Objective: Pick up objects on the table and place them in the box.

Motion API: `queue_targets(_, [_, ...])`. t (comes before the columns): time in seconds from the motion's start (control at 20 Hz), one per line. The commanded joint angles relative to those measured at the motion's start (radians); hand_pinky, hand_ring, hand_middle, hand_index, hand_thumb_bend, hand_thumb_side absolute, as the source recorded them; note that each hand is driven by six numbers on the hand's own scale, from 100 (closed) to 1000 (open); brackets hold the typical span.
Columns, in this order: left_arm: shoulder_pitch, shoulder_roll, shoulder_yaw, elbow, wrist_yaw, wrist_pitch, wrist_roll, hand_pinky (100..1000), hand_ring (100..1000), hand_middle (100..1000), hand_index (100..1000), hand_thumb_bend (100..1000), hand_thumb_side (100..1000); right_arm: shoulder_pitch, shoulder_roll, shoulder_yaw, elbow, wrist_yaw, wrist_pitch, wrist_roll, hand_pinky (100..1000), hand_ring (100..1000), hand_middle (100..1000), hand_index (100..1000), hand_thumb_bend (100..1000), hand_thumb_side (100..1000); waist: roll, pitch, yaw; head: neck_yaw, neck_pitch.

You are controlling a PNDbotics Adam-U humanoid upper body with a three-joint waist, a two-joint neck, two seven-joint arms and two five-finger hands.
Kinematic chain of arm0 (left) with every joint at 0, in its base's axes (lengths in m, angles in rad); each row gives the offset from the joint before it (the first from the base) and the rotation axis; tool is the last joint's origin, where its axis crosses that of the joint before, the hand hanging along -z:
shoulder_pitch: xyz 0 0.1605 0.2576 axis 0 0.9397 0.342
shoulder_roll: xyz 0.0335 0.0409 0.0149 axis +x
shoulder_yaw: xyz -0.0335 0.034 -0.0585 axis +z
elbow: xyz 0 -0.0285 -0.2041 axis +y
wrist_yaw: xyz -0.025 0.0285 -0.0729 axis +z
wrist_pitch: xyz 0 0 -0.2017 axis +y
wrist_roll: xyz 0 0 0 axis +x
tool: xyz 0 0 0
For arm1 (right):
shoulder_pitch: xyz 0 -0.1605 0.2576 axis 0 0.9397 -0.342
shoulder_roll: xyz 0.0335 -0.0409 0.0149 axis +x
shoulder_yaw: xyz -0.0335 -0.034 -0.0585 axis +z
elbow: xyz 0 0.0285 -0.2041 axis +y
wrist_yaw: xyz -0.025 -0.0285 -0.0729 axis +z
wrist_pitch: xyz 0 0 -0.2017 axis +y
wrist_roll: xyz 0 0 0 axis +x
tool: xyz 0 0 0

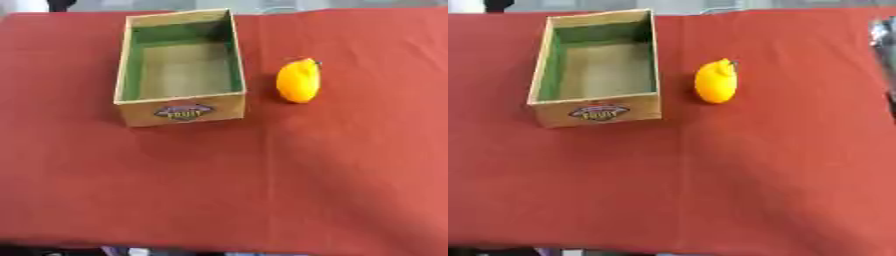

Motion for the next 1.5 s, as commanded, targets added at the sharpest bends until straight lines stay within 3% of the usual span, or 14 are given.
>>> queue_targets(0.05, [-0.015, 0.019, 0.004, -0.019, 0.000, 0.001, -0.002, 561, 561, 623, 765, 116, 869, -0.022, -0.033, -0.008, -0.019, 0.004, 0.002, -0.008, 783, 727, 595, 850, 100, 770, -0.001, -0.019, 0.001, -0.003, 0.000])
queue_targets(0.4, [-0.014, 0.019, 0.003, -0.019, 0.003, 0.003, -0.004, 560, 560, 622, 764, 115, 870, -0.074, -0.063, 0.014, -0.019, 0.046, 0.007, 0.007, 776, 732, 603, 848, 100, 759, 0.002, -0.014, 0.002, -0.001, 0.000])
queue_targets(0.6, [-0.013, 0.022, 0.002, -0.019, 0.004, 0.005, -0.006, 560, 560, 622, 763, 116, 870, -0.135, -0.110, 0.045, -0.016, 0.124, 0.064, 0.065, 769, 740, 616, 852, 100, 788, 0.002, -0.014, 0.005, -0.003, 0.005])
queue_targets(0.65, [-0.013, 0.022, 0.001, -0.019, 0.005, 0.005, -0.007, 560, 560, 622, 763, 116, 870, -0.158, -0.128, 0.063, -0.004, 0.151, 0.086, 0.099, 770, 747, 625, 856, 100, 761, 0.002, -0.015, 0.006, -0.005, 0.008])
queue_targets(0.7, [-0.012, 0.022, 0.000, -0.019, 0.005, 0.006, -0.008, 560, 560, 622, 763, 116, 870, -0.184, -0.142, 0.084, 0.018, 0.183, 0.104, 0.142, 771, 750, 635, 858, 100, 835, 0.001, -0.016, 0.008, -0.007, 0.010])
queue_targets(0.9, [-0.008, 0.024, -0.005, -0.019, 0.007, 0.008, -0.014, 560, 560, 623, 763, 117, 870, -0.293, -0.166, 0.190, 0.157, 0.323, 0.121, 0.383, 781, 790, 714, 885, 100, 946, -0.001, -0.022, 0.012, -0.014, 0.018])
queue_targets(1.0, [-0.007, 0.025, -0.006, -0.019, 0.008, 0.009, -0.016, 560, 559, 623, 762, 117, 870, -0.343, -0.157, 0.238, 0.235, 0.389, 0.104, 0.518, 790, 814, 758, 913, 100, 1000, -0.002, -0.024, 0.014, -0.016, 0.019])
queue_targets(1.2, [-0.005, 0.026, -0.008, -0.019, 0.009, 0.011, -0.022, 559, 561, 624, 764, 120, 872, -0.431, -0.106, 0.306, 0.400, 0.507, 0.030, 0.784, 812, 855, 769, 967, 100, 1000, -0.001, -0.026, 0.013, -0.019, 0.021])
queue_targets(1.3, [-0.005, 0.025, -0.009, -0.019, 0.010, 0.012, -0.024, 559, 561, 624, 764, 118, 871, -0.470, -0.070, 0.326, 0.485, 0.540, -0.010, 0.898, 825, 876, 792, 982, 158, 1000, 0.000, -0.027, 0.012, -0.020, 0.018])
queue_targets(1.35, [-0.005, 0.025, -0.009, -0.019, 0.011, 0.012, -0.024, 560, 561, 624, 764, 118, 871, -0.486, -0.055, 0.333, 0.521, 0.552, -0.028, 0.943, 832, 886, 802, 990, 235, 1000, 0.000, -0.028, 0.012, -0.020, 0.017])
queue_targets(1.5, [-0.004, 0.025, -0.009, -0.019, 0.011, 0.013, -0.024, 559, 561, 624, 763, 118, 871, -0.525, -0.013, 0.346, 0.612, 0.580, -0.068, 1.044, 834, 894, 807, 997, 318, 1000, 0.002, -0.029, 0.012, -0.021, 0.012])
